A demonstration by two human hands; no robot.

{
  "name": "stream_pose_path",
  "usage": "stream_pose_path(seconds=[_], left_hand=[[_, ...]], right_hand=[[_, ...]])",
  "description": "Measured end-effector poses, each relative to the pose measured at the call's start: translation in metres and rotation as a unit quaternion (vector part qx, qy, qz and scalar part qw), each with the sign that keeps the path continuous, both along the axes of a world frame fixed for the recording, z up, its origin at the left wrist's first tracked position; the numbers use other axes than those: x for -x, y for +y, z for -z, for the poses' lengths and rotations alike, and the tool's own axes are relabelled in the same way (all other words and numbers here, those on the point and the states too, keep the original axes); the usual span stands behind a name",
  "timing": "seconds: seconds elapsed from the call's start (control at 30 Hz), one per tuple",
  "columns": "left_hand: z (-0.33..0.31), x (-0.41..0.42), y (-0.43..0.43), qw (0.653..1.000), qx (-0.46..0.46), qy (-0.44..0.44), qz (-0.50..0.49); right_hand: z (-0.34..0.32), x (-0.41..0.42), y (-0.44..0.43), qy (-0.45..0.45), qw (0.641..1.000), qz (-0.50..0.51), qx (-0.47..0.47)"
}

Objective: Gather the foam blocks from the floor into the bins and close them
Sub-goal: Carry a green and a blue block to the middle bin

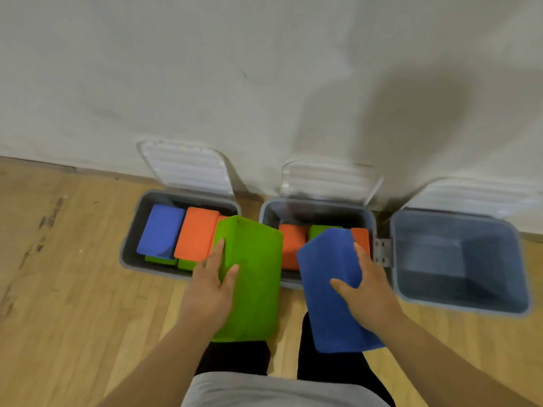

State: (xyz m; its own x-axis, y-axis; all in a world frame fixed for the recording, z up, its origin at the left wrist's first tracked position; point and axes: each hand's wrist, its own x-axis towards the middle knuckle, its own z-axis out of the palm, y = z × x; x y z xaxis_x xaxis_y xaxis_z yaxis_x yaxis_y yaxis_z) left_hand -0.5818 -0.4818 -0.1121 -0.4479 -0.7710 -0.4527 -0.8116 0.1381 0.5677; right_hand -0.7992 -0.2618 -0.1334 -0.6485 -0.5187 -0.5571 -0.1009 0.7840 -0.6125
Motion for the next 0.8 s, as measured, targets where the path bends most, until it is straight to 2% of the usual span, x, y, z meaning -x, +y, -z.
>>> stream_pose_path(seconds=[0.13, 0.3, 0.53, 0.67, 0.8], left_hand=[[0.031, 0.021, -0.009, 1.000, -0.013, -0.004, -0.025], [0.088, 0.043, -0.038, 0.998, -0.063, -0.016, -0.001], [0.223, 0.047, -0.098, 0.993, -0.092, -0.072, 0.007], [0.295, 0.034, -0.120, 0.994, -0.089, -0.063, 0.008], [0.338, 0.018, -0.127, 0.992, -0.113, -0.060, 0.004]], right_hand=[[0.029, 0.036, -0.027, 0.003, 0.998, -0.030, -0.051], [0.090, 0.055, -0.061, 0.022, 0.994, -0.003, -0.104], [0.243, 0.050, -0.114, -0.012, 0.990, 0.029, -0.140], [0.338, 0.051, -0.148, -0.032, 0.986, 0.010, -0.165], [0.403, 0.056, -0.179, -0.065, 0.985, 0.007, -0.160]])
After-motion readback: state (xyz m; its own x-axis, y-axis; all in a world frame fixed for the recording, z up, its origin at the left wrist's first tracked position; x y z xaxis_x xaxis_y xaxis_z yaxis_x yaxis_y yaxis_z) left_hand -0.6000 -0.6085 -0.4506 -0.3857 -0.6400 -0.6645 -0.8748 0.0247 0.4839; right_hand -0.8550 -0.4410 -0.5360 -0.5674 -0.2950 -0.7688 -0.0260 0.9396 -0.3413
